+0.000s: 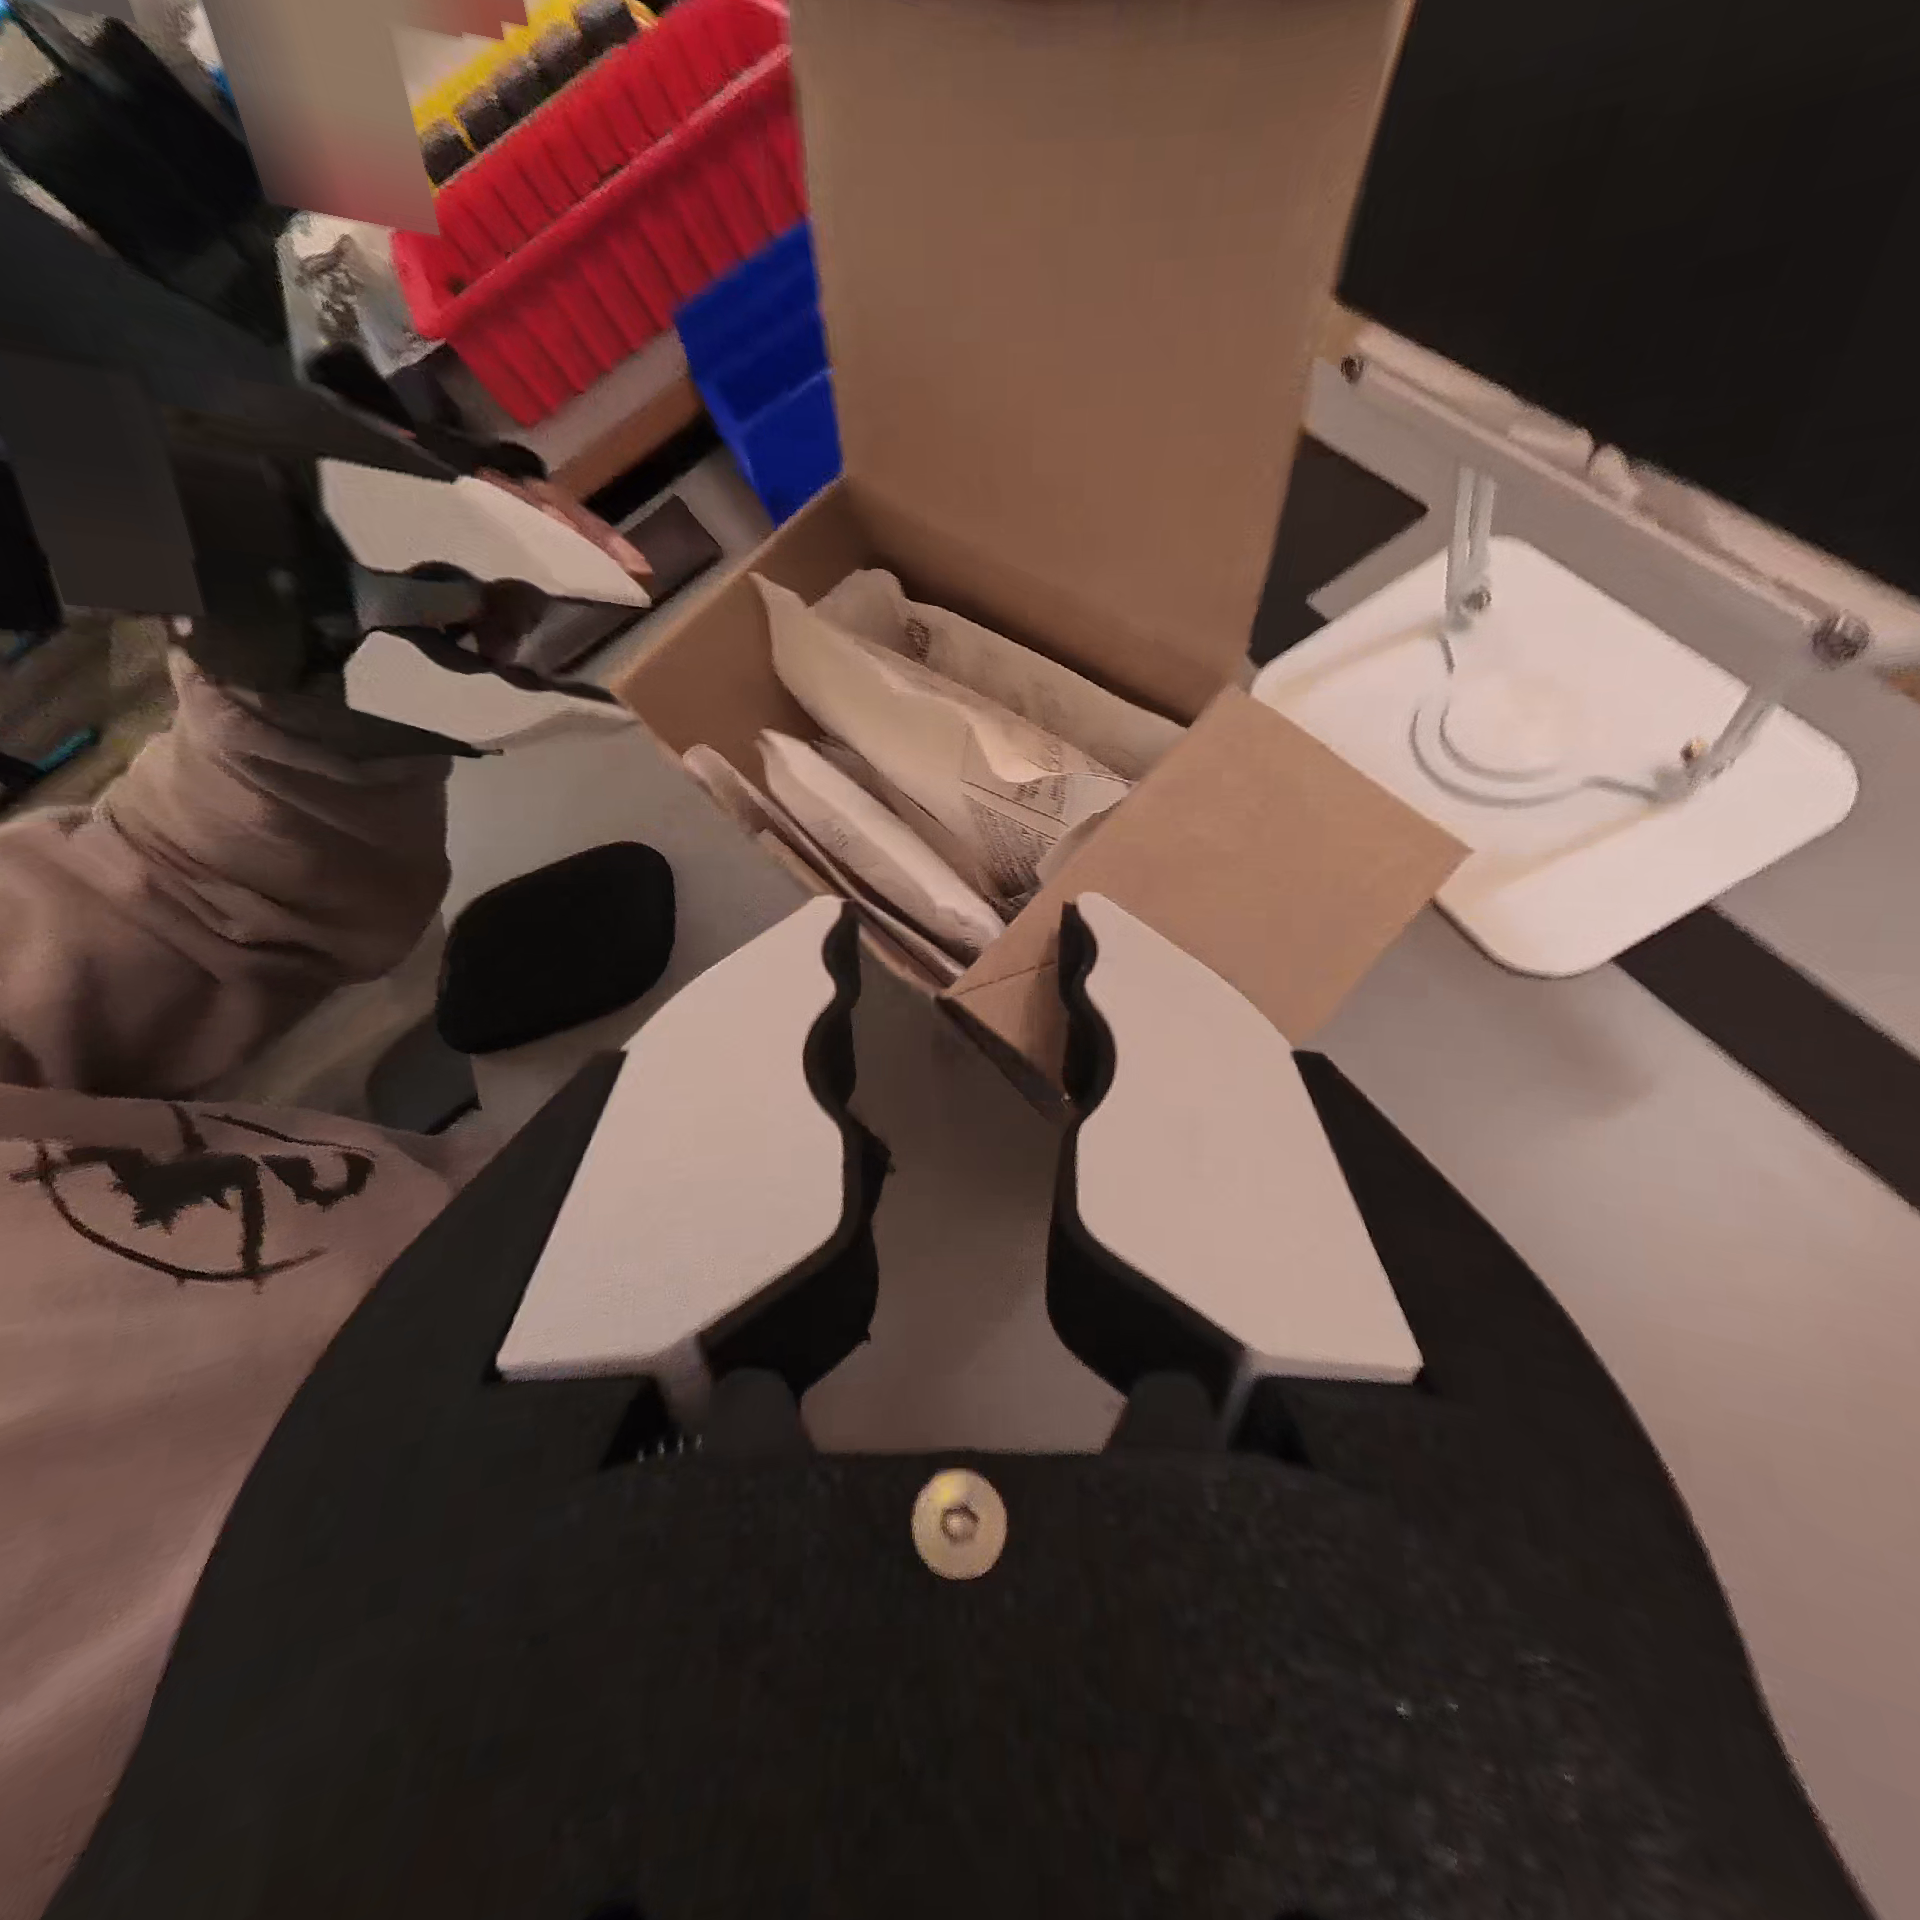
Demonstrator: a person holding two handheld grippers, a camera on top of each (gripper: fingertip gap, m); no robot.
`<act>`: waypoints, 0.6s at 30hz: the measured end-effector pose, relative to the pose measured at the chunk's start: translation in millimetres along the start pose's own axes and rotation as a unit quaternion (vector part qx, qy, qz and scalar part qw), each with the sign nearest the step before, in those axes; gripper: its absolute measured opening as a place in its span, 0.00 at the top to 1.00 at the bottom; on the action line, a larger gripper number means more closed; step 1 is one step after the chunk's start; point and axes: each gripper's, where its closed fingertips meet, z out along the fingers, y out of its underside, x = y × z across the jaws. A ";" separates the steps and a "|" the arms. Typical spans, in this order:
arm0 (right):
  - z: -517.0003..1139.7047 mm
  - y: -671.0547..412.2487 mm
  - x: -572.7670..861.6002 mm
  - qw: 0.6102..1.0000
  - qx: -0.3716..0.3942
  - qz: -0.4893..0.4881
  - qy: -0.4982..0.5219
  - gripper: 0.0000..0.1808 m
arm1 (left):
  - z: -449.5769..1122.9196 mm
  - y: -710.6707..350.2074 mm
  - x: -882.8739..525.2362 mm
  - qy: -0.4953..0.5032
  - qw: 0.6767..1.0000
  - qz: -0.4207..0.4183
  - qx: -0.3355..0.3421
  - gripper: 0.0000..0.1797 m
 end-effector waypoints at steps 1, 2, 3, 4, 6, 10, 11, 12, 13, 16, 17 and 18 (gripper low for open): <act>-2.9 1.6 -2.0 1.000 0.009 -0.028 -0.001 0.80 | -2.2 -1.7 7.5 0.014 0.999 -0.037 0.015 0.82; -4.6 5.1 -1.2 0.998 0.013 -0.057 0.007 0.79 | -3.4 -3.4 13.3 0.021 0.997 -0.066 0.030 0.78; -5.4 8.3 1.0 0.996 0.018 -0.089 0.020 0.77 | -3.3 -4.9 16.7 0.019 0.995 -0.089 0.044 0.77; -6.1 9.0 7.0 0.991 0.027 -0.126 0.047 0.76 | -1.7 -5.1 16.5 0.007 0.993 -0.105 0.052 0.75; -8.4 8.1 18.9 0.965 0.032 -0.231 0.117 0.75 | 2.8 0.1 6.7 -0.041 0.992 -0.114 0.040 0.76; -10.5 16.2 29.2 0.893 -0.054 -0.392 0.216 0.65 | -1.6 -2.4 -3.7 -0.077 0.989 -0.123 0.003 0.77; -8.7 21.2 31.1 0.878 -0.086 -0.415 0.222 0.63 | -2.4 -1.8 -2.8 -0.069 0.990 -0.122 -0.014 0.76; -5.9 25.8 33.9 0.867 -0.115 -0.430 0.226 0.61 | -1.8 1.2 -2.9 -0.063 0.990 -0.119 -0.037 0.75; -2.0 30.2 36.9 0.860 -0.138 -0.437 0.224 0.58 | -0.1 6.0 -4.8 -0.063 0.990 -0.112 -0.064 0.74; 12.7 41.7 41.1 0.867 -0.175 -0.426 0.192 0.57 | 11.1 21.7 -2.6 -0.042 0.986 -0.094 -0.130 0.74; 17.9 44.5 39.8 0.874 -0.174 -0.417 0.176 0.57 | 16.3 24.1 0.7 -0.032 0.986 -0.092 -0.138 0.74; 22.5 46.1 38.5 0.881 -0.169 -0.411 0.164 0.57 | 20.8 25.3 3.6 -0.025 0.986 -0.088 -0.140 0.74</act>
